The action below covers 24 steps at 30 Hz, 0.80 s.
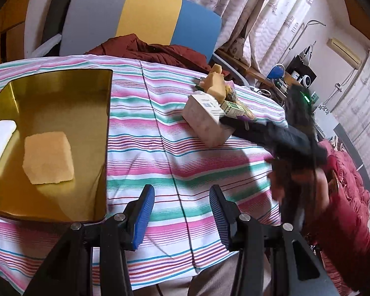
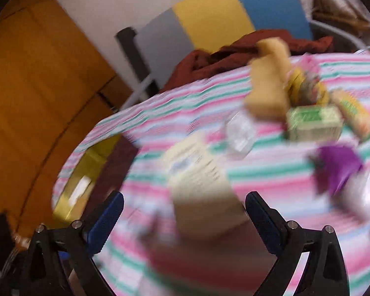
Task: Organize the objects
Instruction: 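Move both open tools back toward the pile of items, then grasp the cream barcode box with the left tool while the right tool grasps the clear plastic bag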
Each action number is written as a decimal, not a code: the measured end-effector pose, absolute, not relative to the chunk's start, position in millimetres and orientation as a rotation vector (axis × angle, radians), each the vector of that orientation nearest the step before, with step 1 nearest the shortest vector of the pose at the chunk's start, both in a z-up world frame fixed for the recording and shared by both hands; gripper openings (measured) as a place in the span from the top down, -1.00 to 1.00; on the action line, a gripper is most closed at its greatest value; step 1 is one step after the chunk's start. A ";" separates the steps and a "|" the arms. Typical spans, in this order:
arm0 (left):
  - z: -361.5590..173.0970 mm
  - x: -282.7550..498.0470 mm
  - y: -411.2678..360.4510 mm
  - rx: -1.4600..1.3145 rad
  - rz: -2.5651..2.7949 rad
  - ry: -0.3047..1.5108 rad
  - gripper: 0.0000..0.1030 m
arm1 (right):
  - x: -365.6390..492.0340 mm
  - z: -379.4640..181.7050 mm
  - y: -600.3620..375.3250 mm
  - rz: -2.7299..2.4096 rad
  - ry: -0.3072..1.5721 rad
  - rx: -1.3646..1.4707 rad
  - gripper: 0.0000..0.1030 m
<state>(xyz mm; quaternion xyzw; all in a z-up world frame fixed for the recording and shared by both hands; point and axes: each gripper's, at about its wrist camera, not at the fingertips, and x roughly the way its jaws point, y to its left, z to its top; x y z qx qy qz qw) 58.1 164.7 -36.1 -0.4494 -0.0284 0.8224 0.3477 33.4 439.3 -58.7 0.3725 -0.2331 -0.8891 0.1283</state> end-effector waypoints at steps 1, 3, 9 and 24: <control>-35.8 57.9 166.1 -1.165 2.129 -0.073 0.09 | 40.7 -60.3 430.0 -2.567 -0.662 1.084 -0.94; -34.1 57.6 170.7 -1.161 2.128 -0.063 0.09 | 59.4 -60.4 415.3 -2.602 -0.614 1.060 -0.94; -32.0 57.1 186.0 -1.161 2.113 -0.057 0.09 | 93.6 -44.9 447.1 -3.046 -0.485 0.986 -0.94; -40.1 51.1 236.7 -1.191 2.065 0.023 0.09 | 53.6 -75.8 539.3 -3.276 -0.373 1.393 -0.44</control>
